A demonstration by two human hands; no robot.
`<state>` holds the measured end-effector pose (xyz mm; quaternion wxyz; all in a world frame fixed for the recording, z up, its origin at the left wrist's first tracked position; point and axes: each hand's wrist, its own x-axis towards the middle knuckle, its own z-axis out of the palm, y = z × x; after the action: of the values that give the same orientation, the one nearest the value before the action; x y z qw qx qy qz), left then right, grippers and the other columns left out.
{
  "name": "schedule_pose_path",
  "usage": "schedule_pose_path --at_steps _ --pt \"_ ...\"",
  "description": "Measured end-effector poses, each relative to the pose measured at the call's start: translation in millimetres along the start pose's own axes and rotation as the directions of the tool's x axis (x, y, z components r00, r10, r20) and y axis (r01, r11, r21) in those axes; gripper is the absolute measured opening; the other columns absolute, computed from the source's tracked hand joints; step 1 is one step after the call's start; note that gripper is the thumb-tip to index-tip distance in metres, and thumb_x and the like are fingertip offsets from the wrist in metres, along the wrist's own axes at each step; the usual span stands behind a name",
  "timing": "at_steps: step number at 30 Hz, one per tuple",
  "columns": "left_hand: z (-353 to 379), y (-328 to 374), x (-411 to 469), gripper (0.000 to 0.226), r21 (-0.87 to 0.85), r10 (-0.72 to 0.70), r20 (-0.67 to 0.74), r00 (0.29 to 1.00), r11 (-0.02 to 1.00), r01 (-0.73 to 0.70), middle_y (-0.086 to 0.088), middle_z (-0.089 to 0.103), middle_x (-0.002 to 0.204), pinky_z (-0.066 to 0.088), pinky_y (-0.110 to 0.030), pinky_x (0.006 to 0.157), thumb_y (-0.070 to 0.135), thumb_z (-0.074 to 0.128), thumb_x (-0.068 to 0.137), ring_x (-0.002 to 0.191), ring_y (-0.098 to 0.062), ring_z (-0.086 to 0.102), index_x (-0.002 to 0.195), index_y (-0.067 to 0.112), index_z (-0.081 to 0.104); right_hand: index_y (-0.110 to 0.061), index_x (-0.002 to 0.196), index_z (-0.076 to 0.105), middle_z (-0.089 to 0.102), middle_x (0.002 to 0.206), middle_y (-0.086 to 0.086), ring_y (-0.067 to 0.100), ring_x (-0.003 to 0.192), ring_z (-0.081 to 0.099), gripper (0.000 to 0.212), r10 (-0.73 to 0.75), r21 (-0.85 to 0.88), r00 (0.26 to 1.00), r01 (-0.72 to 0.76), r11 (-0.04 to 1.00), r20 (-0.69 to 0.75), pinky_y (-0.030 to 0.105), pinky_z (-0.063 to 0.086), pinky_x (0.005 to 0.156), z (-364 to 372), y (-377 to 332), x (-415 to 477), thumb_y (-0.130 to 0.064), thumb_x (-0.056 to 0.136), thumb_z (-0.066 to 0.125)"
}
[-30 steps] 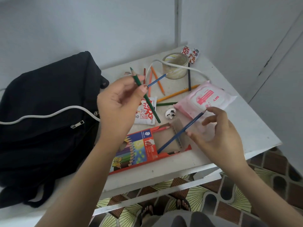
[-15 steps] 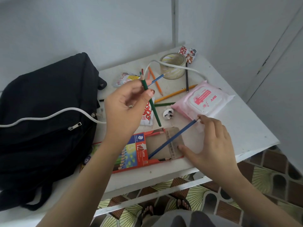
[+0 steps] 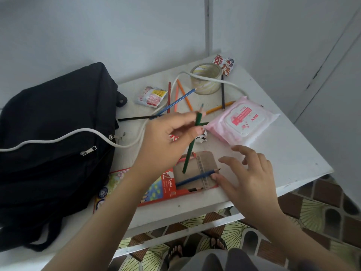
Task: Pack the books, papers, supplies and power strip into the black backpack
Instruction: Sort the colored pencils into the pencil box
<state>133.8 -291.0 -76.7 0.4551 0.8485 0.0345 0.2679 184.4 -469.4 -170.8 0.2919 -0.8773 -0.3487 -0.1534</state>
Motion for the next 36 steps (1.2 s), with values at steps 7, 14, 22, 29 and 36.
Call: schedule_pose_path --at_steps 7,14,22,29,36 --pt "17 -20 -7 0.05 0.204 -0.094 0.315 0.944 0.979 0.029 0.011 0.065 0.1 0.049 -0.011 0.075 0.005 0.068 0.081 0.083 0.006 0.059 0.128 0.023 0.057 -0.013 0.106 0.066 0.057 0.122 0.015 0.028 0.089 0.054 0.044 0.029 -0.022 0.999 -0.029 0.999 0.016 0.032 0.034 0.077 -1 1 1 -0.041 0.073 0.077" --pt "15 -39 -30 0.044 0.344 -0.117 0.409 0.905 0.938 -0.035 0.004 0.067 0.109 0.046 -0.011 0.077 0.005 0.063 0.083 0.083 0.008 0.054 0.122 0.023 0.062 -0.017 0.111 0.064 0.054 0.125 0.015 0.029 0.091 0.053 0.051 0.065 -0.017 0.998 -0.065 0.998 0.009 0.036 0.039 0.079 0 1 1 -0.054 0.077 0.058" --pt "-10 -51 -57 0.019 0.552 0.074 0.381 0.921 0.782 -0.291 0.005 0.069 0.08 0.049 -0.035 0.071 0.021 0.056 0.082 0.076 -0.014 0.058 0.088 0.017 0.074 -0.014 0.112 0.064 0.053 0.125 0.018 0.032 0.092 0.053 0.052 0.05 -0.048 0.999 -0.05 0.998 -0.009 0.038 0.039 0.078 -1 5 6 -0.049 0.074 0.073" --pt "-10 -52 -79 0.045 0.593 -0.011 0.296 0.955 0.786 -0.175 0.002 0.057 0.124 0.035 -0.033 0.1 0.055 0.061 0.08 0.117 -0.018 0.048 0.109 0.021 0.067 -0.012 0.11 0.066 0.054 0.124 0.019 0.034 0.091 0.053 0.053 0.045 -0.075 0.998 -0.049 0.996 -0.053 0.041 0.039 0.078 -2 10 11 -0.046 0.071 0.077" --pt "5 -52 -78 0.033 0.507 -0.014 0.201 0.979 0.857 -0.092 0.003 0.059 0.118 0.037 -0.029 0.096 0.049 0.064 0.077 0.112 -0.014 0.049 0.087 0.018 0.067 -0.014 0.103 0.071 0.055 0.123 0.021 0.038 0.092 0.052 0.037 0.001 -0.127 0.996 -0.013 0.992 -0.094 0.042 0.039 0.076 -2 14 16 -0.038 0.074 0.074"
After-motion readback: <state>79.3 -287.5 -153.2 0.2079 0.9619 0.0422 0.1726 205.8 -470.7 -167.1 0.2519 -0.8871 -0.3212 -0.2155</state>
